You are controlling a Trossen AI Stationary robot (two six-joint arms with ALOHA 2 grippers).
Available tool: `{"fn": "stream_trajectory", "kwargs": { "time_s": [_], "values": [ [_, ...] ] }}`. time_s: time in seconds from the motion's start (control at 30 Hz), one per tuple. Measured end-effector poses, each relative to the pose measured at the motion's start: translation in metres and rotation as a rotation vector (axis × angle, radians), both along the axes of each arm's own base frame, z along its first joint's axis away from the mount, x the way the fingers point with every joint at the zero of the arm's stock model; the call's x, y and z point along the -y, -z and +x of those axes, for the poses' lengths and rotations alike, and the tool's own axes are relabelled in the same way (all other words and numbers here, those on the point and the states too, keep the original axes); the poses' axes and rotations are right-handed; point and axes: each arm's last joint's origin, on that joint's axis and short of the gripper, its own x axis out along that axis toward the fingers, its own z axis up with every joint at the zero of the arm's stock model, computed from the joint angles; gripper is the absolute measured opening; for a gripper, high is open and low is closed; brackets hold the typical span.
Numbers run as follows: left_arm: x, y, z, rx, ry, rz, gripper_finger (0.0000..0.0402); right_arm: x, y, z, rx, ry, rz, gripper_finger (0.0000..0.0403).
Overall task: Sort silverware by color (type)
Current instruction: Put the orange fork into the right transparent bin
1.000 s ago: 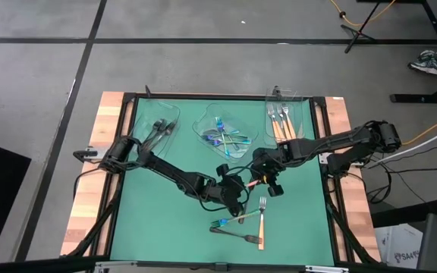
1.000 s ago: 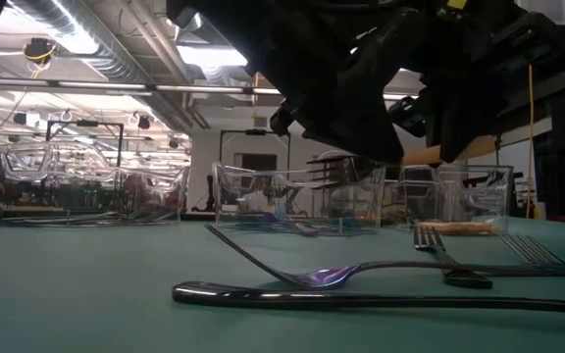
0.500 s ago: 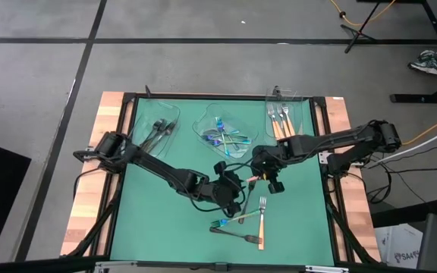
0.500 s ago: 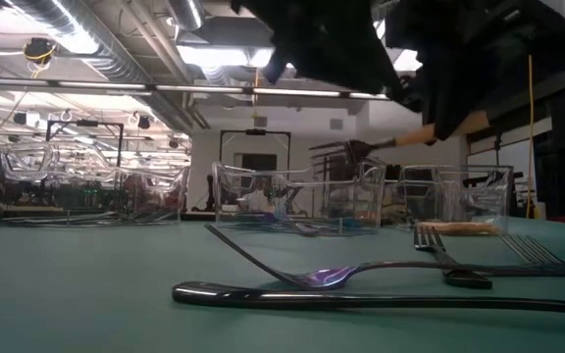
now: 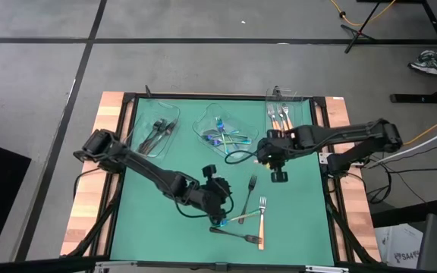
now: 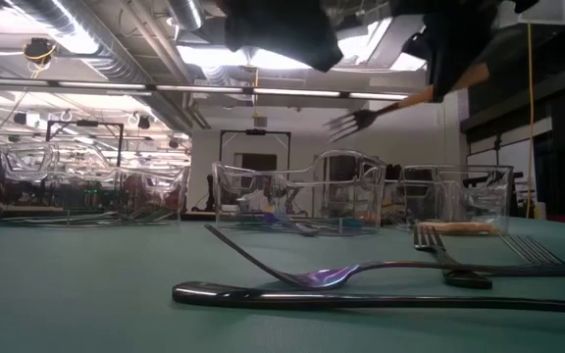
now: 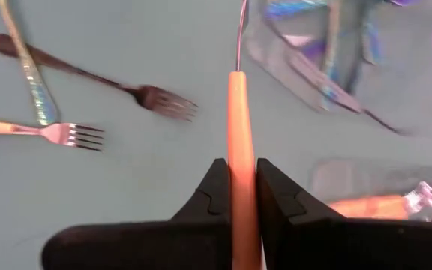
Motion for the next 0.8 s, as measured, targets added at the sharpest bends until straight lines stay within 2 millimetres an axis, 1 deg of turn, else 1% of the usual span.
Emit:
{"fn": "stream_trajectory", "kwargs": {
  "time_s": [0.17, 0.27, 0.33, 0.43, 0.6, 0.7, 0.8],
  "values": [
    [0.008, 0.004, -0.009, -0.059, 0.008, -0.002, 0.0089, 0.004, -0.022, -0.014, 0.018, 0.093, -0.073, 0.0012],
    [0.011, 0.004, -0.01, -0.06, 0.016, -0.002, 0.0089, 0.008, -0.034, -0.026, 0.055, 0.151, -0.119, 0.0012],
    [0.012, 0.004, -0.011, -0.06, 0.02, -0.002, 0.0089, 0.015, -0.041, -0.037, 0.074, 0.212, -0.135, 0.0014],
    [0.012, 0.004, -0.01, -0.058, 0.019, -0.002, 0.0089, 0.03, -0.051, -0.054, 0.104, 0.345, -0.169, 0.0013],
    [0.009, 0.004, -0.009, -0.057, 0.009, -0.003, 0.0089, 0.061, -0.065, -0.078, 0.177, 0.567, -0.239, 0.0012],
    [0.007, 0.005, -0.008, -0.057, 0.004, -0.002, 0.0089, 0.08, -0.069, -0.089, 0.194, 0.677, -0.254, 0.0014],
    [0.006, 0.005, -0.007, -0.057, 0.002, -0.003, 0.0089, 0.099, -0.068, -0.096, 0.176, 0.773, -0.27, 0.0013]
  ]
}}
